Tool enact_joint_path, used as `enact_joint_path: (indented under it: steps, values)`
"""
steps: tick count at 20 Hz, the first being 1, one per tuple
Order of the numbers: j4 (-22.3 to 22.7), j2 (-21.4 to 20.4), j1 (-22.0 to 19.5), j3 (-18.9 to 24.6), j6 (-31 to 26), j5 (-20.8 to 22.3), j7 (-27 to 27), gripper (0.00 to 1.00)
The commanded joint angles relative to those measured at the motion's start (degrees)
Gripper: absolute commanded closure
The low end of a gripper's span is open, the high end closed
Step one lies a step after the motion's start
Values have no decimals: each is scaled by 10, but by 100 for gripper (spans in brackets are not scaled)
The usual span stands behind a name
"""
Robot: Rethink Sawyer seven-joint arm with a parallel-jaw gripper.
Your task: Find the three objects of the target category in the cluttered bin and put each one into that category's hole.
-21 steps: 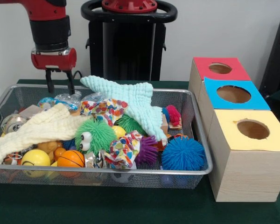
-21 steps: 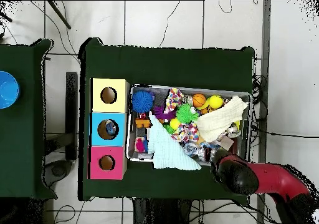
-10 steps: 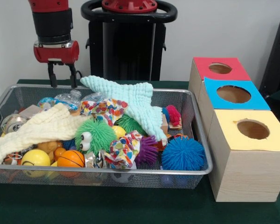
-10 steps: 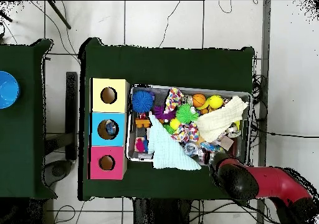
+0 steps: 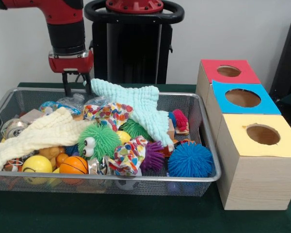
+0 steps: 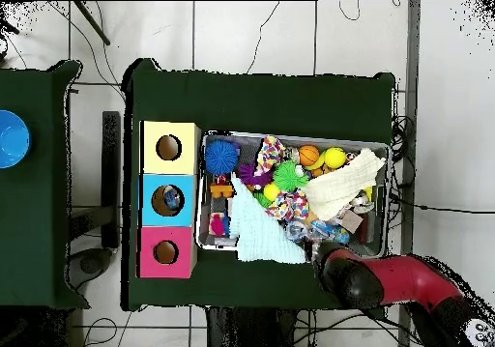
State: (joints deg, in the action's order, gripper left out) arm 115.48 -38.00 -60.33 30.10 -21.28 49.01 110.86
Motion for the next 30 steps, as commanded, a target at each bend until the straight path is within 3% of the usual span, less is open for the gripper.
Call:
enact_joint_path:
  steps: [1, 8, 15, 30]
  values:
    - [-32, 35, 11, -21, 42, 56, -12, 0]
    - [-36, 50, 1, -22, 49, 68, -16, 0]
    - [-6, -4, -42, 24, -6, 22, -69, 0]
    - [2, -44, -86, 84, -78, -37, -118, 0]
